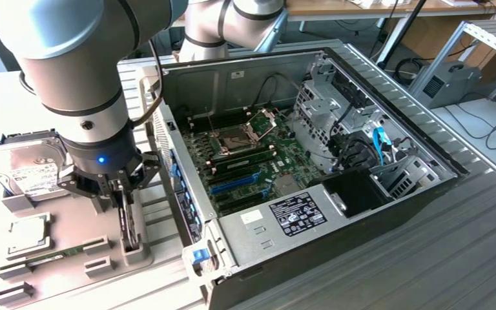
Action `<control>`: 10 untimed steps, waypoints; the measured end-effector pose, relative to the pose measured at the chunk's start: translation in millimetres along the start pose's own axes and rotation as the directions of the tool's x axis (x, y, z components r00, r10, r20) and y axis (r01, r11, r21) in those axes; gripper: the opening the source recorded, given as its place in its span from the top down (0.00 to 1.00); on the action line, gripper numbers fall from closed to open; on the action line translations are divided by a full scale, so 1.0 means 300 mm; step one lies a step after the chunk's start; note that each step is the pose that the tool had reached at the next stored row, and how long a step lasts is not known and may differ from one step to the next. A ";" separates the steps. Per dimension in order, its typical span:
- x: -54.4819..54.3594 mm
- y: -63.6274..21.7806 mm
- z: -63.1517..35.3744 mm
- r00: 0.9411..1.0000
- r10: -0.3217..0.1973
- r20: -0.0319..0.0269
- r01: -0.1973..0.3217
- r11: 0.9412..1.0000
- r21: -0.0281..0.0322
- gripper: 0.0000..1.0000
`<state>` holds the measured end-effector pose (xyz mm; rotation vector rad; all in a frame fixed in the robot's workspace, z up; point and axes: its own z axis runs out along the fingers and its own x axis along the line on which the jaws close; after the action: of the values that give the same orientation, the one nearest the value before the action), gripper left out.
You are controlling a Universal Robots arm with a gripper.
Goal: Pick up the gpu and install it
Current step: 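Pick up the gpu and move the gpu toward the slot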
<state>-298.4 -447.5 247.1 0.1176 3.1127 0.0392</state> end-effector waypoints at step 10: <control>0.000 0.000 -0.005 1.000 0.000 0.000 0.000 1.000 0.000 0.74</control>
<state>-298.4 -447.5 248.7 0.1176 3.1127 0.0392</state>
